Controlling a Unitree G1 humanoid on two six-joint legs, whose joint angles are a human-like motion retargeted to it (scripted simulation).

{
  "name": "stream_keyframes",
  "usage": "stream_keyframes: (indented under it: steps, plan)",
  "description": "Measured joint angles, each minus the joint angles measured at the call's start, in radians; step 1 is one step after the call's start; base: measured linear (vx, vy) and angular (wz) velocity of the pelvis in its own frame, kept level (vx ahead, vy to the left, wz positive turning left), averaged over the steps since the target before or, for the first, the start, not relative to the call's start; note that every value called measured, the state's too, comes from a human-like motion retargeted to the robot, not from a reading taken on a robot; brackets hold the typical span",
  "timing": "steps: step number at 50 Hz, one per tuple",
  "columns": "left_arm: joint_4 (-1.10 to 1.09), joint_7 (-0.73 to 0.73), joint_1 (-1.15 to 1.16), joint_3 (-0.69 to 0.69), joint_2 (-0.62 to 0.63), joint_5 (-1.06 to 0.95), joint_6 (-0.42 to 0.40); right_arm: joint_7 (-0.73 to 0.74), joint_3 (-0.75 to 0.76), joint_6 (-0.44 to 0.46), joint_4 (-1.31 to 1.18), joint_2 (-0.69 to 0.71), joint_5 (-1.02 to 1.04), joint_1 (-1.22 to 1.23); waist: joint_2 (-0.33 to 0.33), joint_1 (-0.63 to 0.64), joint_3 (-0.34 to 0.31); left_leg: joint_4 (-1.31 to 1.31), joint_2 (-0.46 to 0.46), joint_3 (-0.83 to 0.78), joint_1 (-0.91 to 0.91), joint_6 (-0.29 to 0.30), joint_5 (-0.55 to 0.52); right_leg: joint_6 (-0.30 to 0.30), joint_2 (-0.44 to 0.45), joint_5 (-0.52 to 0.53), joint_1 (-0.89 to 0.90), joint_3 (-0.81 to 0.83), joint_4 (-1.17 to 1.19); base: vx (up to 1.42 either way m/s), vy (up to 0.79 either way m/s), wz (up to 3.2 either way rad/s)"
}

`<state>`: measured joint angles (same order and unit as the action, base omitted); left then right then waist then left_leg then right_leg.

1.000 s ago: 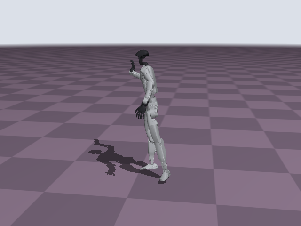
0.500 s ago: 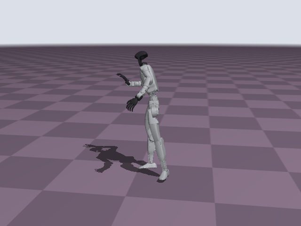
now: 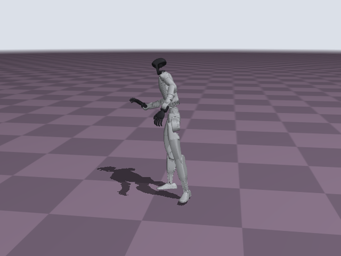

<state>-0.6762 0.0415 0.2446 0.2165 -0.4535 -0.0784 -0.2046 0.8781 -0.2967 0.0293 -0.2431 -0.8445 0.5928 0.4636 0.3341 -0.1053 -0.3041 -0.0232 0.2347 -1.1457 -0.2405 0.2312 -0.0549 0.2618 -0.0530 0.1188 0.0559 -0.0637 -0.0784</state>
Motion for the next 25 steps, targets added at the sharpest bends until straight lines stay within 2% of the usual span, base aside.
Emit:
stream_keyframes:
  steps: [3, 5, 8, 10, 13, 15, 20, 23, 25]
  plan:
    - [0.033, -0.064, -0.025, 0.002, -0.001, -0.014, -0.028, -0.104, -0.214, -0.05, 0.023, 0.003, 0.173, 0.084, -0.002, 0.016, 0.009, -0.008, 0.007, 0.013, 0.017, 0.005, 0.002, 0.0, 0.0, 0.004, 0.008, 0.018, 0.003, -0.05, 0.0, 0.28]
    - [0.057, -0.1, -0.038, -0.006, 0.0, -0.016, -0.037, -0.141, -0.295, -0.073, 0.045, -0.015, 0.248, 0.137, -0.005, 0.018, 0.011, -0.012, 0.011, 0.027, 0.032, 0.007, 0.004, 0.0, -0.002, 0.005, 0.014, 0.035, 0.008, -0.05, 0.02, 0.41]
    - [0.082, -0.137, -0.046, -0.029, -0.002, -0.018, -0.033, -0.114, -0.274, -0.053, 0.052, -0.073, 0.221, 0.151, -0.015, 0.011, 0.007, -0.014, 0.014, 0.054, 0.053, 0.009, 0.007, 0.0, -0.008, 0.001, 0.022, 0.065, 0.017, -0.04, 0.05, 0.52]
    - [0.087, -0.157, -0.047, -0.046, -0.006, -0.025, -0.024, -0.077, -0.195, -0.022, 0.021, -0.125, 0.134, 0.127, -0.025, 0.003, 0.003, -0.013, 0.013, 0.076, 0.068, 0.011, 0.01, 0.0, -0.015, -0.003, 0.027, 0.085, 0.025, -0.03, 0.09, 0.59]
    - [0.071, -0.186, -0.039, -0.062, -0.021, -0.042, -0.008, -0.013, -0.01, -0.003, -0.097, -0.191, -0.123, 0.055, -0.046, -0.002, 0.0, -0.006, 0.004, 0.106, 0.085, 0.015, 0.015, 0.0, -0.031, -0.012, 0.03, 0.112, 0.036, -0.02, 0.12, 0.55]
    - [0.053, -0.203, -0.035, -0.064, -0.037, -0.051, 0.004, 0.051, 0.144, -0.03, -0.206, -0.219, -0.384, 0.001, -0.063, 0.004, 0.001, -0.002, -0.005, 0.125, 0.095, 0.016, 0.02, 0.0, -0.045, -0.018, 0.03, 0.128, 0.041, 0.0, 0.15, 0.51]
    - [0.001, -0.229, 0.001, -0.089, -0.061, -0.089, 0.04, 0.239, 0.587, -0.172, -0.505, -0.266, -1.076, -0.022, -0.11, 0.024, 0.011, -0.009, -0.03, 0.165, 0.117, 0.003, 0.045, 0.0, -0.086, -0.026, 0.022, 0.156, 0.041, 0.01, 0.18, 0.4]
    - [-0.029, -0.228, 0.039, -0.116, -0.062, -0.108, 0.056, 0.287, 0.808, -0.214, -0.64, -0.337, -1.293, 0.0, -0.14, 0.034, 0.02, -0.028, -0.036, 0.183, 0.131, -0.008, 0.065, 0.0, -0.106, -0.028, 0.017, 0.169, 0.038, 0.01, 0.17, 0.28]
    - [-0.053, -0.201, 0.047, -0.127, -0.07, -0.096, 0.077, 0.182, 0.868, -0.077, -0.749, -0.393, -1.265, -0.048, -0.167, 0.049, 0.022, -0.047, -0.04, 0.195, 0.143, -0.02, 0.082, 0.0, -0.121, -0.029, 0.016, 0.176, 0.038, 0.02, 0.18, 0.23]
